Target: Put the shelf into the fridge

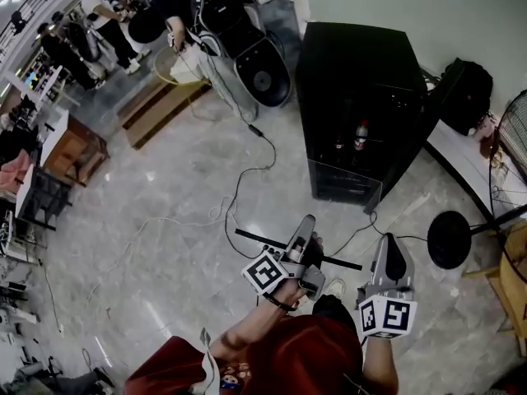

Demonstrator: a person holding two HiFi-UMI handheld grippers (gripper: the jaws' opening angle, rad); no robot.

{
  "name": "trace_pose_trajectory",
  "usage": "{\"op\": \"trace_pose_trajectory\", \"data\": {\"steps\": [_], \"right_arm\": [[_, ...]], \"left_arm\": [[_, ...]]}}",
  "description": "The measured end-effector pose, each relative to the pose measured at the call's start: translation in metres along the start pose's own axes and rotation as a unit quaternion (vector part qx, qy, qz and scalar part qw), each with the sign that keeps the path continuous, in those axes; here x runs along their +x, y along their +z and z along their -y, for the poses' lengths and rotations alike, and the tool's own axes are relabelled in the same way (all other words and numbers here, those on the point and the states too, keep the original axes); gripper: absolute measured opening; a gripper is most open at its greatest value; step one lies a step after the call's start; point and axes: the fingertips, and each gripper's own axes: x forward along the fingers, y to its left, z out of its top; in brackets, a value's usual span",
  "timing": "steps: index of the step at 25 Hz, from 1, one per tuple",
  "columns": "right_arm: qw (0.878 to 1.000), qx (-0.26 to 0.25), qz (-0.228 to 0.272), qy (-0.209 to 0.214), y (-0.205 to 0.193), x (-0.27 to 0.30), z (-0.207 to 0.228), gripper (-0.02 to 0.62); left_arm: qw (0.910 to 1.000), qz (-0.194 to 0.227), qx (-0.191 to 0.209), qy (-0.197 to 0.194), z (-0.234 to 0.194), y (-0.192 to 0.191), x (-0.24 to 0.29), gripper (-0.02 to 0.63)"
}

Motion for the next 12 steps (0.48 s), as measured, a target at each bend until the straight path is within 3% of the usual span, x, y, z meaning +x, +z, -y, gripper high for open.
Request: {"op": "trace_pose_trajectory", "data": {"steps": [12], "right_arm": [[1.000, 0.017, 0.008, 0.024, 0.014, 0.059, 0.075, 0.000]], "left_arm": [[0.9998, 0.011, 0.000, 0.016, -0.011, -0.033, 0.088, 0.015]]}}
